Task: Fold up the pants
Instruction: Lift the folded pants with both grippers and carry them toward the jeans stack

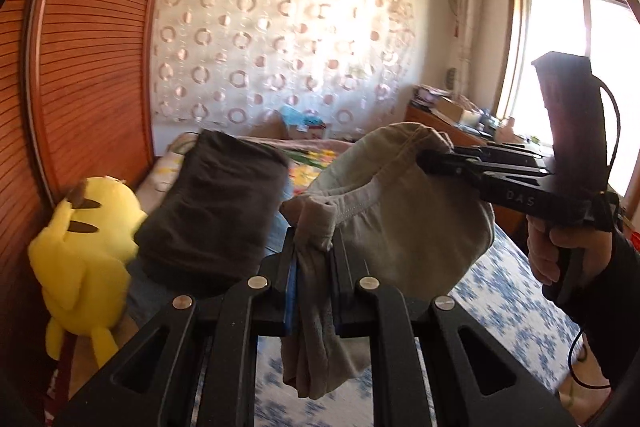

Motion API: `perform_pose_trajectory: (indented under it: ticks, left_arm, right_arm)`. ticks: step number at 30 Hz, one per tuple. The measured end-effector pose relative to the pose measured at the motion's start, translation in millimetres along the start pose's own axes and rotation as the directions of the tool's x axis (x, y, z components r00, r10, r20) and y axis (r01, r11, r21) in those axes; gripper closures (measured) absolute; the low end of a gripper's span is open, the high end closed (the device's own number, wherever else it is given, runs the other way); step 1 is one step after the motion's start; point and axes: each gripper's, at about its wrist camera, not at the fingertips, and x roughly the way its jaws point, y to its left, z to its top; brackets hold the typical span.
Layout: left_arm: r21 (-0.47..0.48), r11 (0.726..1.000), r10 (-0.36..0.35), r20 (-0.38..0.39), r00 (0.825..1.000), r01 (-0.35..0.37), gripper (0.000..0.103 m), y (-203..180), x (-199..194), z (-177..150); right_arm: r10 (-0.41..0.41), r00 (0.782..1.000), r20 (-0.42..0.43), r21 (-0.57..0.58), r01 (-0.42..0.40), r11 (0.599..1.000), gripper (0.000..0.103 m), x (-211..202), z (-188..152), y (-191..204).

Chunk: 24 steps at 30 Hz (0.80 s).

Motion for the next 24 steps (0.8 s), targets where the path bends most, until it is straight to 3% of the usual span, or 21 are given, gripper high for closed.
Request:
perform_pose_trajectory:
  ticks: [12,24]
  left_arm:
    - [-0.099,0.991,0.092,0.021,0.996,-0.089,0.089,62,27,16]
    - [-0.125,0.981,0.152,0.0,0.988,-0.151,0.089,80,40,19]
  right_arm:
    - [0.079,0.996,-0.034,-0.109,-0.082,0.991,0.085,95,54,-21]
    - [0.125,0.992,-0.033,-0.155,-0.129,0.979,0.085,128,61,-33]
